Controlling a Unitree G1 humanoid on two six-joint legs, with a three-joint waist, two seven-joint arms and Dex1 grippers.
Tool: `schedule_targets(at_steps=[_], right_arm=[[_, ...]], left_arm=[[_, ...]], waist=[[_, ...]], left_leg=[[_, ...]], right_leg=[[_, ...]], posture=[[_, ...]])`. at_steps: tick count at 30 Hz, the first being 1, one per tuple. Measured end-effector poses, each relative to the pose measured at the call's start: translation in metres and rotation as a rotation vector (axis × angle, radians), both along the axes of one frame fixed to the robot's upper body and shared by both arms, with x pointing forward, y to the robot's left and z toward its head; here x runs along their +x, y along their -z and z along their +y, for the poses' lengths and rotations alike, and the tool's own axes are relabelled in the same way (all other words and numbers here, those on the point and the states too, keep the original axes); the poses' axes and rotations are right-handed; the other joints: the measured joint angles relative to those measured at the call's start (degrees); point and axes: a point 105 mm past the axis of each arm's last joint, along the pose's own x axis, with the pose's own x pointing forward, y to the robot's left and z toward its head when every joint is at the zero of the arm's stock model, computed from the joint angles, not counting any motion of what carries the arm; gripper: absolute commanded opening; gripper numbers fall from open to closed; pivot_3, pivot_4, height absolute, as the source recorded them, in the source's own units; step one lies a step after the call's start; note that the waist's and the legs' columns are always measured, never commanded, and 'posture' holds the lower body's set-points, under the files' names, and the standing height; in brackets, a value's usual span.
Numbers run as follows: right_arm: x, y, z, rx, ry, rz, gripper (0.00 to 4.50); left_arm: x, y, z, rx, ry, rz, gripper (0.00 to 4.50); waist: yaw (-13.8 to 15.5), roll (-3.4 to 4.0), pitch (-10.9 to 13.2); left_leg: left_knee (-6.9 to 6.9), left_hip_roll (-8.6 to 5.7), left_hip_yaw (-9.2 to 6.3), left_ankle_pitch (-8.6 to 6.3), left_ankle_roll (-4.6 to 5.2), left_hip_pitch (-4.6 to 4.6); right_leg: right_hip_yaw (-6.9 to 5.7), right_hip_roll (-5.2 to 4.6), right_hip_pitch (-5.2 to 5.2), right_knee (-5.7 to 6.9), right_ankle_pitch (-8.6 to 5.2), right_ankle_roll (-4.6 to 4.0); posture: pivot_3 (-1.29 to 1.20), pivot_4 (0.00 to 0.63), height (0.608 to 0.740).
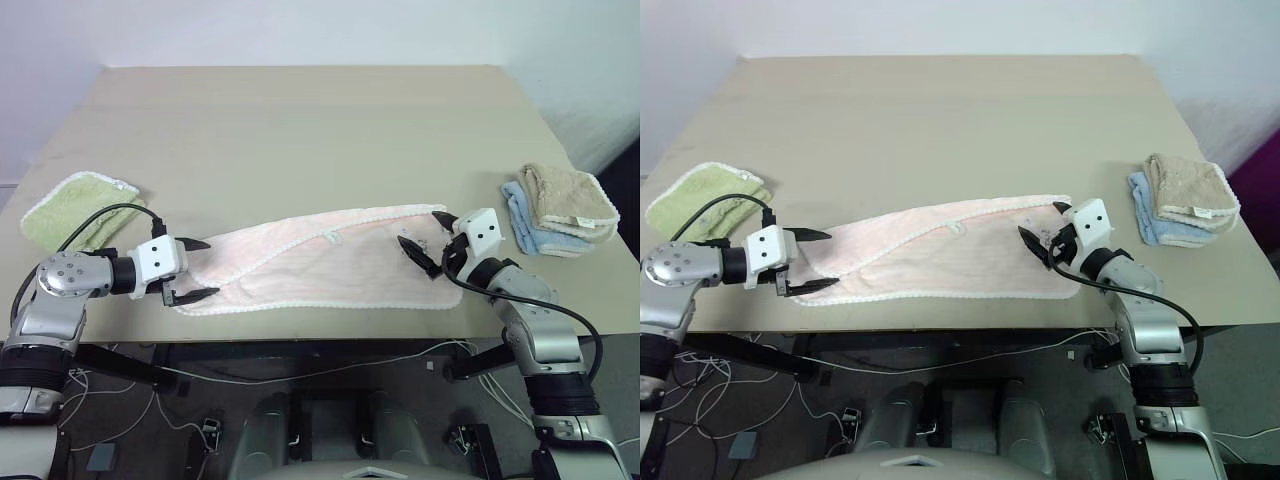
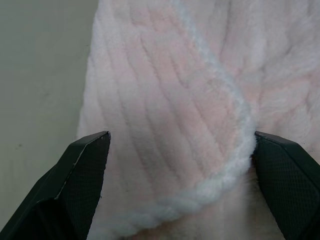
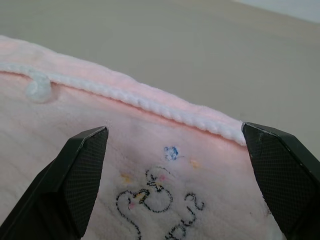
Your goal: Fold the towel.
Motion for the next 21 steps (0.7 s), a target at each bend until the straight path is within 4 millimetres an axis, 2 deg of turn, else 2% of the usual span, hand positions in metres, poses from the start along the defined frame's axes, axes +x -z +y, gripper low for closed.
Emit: schedule_targets(at_steps=[6, 9, 19, 20, 21], right_arm=[[0.000, 0.001, -0.001, 0.001, 0.003, -0.004, 4.50], [0.001, 0.003, -0.002, 0.002, 0.005, 0.000, 4.50], [0.002, 0.006, -0.003, 0.003, 0.008, 0.008, 4.50], [0.002, 0.005, -0.003, 0.003, 0.007, 0.007, 4.50], [0.002, 0.005, -0.003, 0.002, 0.006, 0.006, 4.50]], left_arm=[[0.010, -0.005, 0.010, 0.038, -0.046, -0.078, 4.49], [0.010, -0.004, 0.012, 0.038, -0.051, -0.085, 3.95], [0.000, 0.006, 0.011, 0.007, -0.030, -0.035, 0.47], [0.000, 0.005, 0.011, 0.003, -0.029, -0.035, 0.16], [0.000, 0.005, 0.010, 0.000, -0.027, -0.035, 0.08]], waist=[[-0.1, 0.02, 0.0], [-0.1, 0.02, 0.0], [0.0, 0.02, 0.0], [0.0, 0.02, 0.0], [-0.1, 0.02, 0.0]], left_leg=[[-0.01, 0.01, 0.00, 0.00, 0.01, 0.07], [-0.01, 0.02, 0.00, 0.00, 0.00, 0.07], [-0.01, 0.02, 0.00, 0.00, 0.01, 0.07], [-0.01, 0.02, 0.00, 0.00, 0.01, 0.07], [-0.01, 0.02, 0.00, 0.00, 0.01, 0.07]], right_leg=[[0.01, 0.00, 0.05, 0.01, 0.00, 0.00], [0.01, 0.00, 0.05, 0.01, 0.00, 0.00], [0.01, 0.00, 0.05, 0.01, 0.00, 0.00], [0.01, 0.00, 0.05, 0.01, 0.00, 0.00], [0.01, -0.01, 0.05, 0.01, 0.00, 0.00]], posture=[[0.00, 0.150, 0.740], [0.00, 0.150, 0.740], [0.00, 0.150, 0.740], [0.00, 0.150, 0.740], [0.00, 0.150, 0.740]])
